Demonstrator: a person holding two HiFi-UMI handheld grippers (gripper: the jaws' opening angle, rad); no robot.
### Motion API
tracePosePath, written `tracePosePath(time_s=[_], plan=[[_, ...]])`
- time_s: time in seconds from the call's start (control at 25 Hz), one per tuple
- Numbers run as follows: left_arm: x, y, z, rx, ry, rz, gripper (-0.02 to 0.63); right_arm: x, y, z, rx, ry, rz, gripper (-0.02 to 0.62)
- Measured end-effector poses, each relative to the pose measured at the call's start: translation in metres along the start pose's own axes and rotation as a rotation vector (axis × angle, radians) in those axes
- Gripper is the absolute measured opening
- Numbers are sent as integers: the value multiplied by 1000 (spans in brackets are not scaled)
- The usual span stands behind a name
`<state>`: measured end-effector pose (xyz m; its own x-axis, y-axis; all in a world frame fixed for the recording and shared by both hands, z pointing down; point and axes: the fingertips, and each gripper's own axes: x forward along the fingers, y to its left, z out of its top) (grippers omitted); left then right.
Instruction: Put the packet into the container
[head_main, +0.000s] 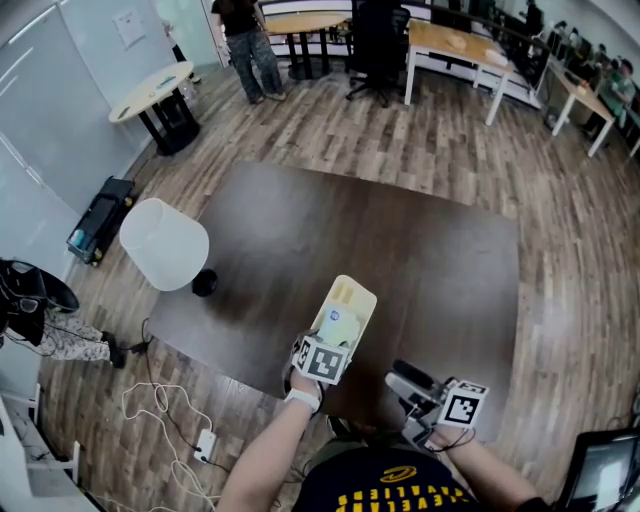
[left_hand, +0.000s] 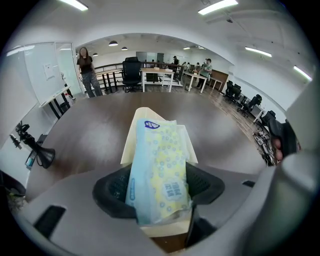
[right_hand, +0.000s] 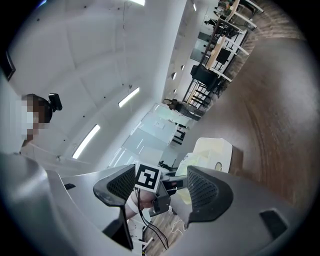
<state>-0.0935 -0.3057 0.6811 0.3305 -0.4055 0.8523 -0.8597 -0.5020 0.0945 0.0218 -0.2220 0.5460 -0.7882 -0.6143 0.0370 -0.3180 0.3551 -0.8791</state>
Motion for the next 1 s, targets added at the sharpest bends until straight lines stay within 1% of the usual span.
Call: tracePosePath(time_s=[0.24,0.36,0.64,1.0], plan=[[12,-4,-2,-14,48,-16,273,-9,-6,8,5,-14,-6,329],[14,-3,-4,-22,56,-22,275,-10,-6,11,4,-19,-6,330],[23,-5,-8,-1,104,-27,275,-9,-11,13,27,-27,-1,328],[28,-8,-11,29,139,-35,275,-10,-10,13,15,-13,-5,328]])
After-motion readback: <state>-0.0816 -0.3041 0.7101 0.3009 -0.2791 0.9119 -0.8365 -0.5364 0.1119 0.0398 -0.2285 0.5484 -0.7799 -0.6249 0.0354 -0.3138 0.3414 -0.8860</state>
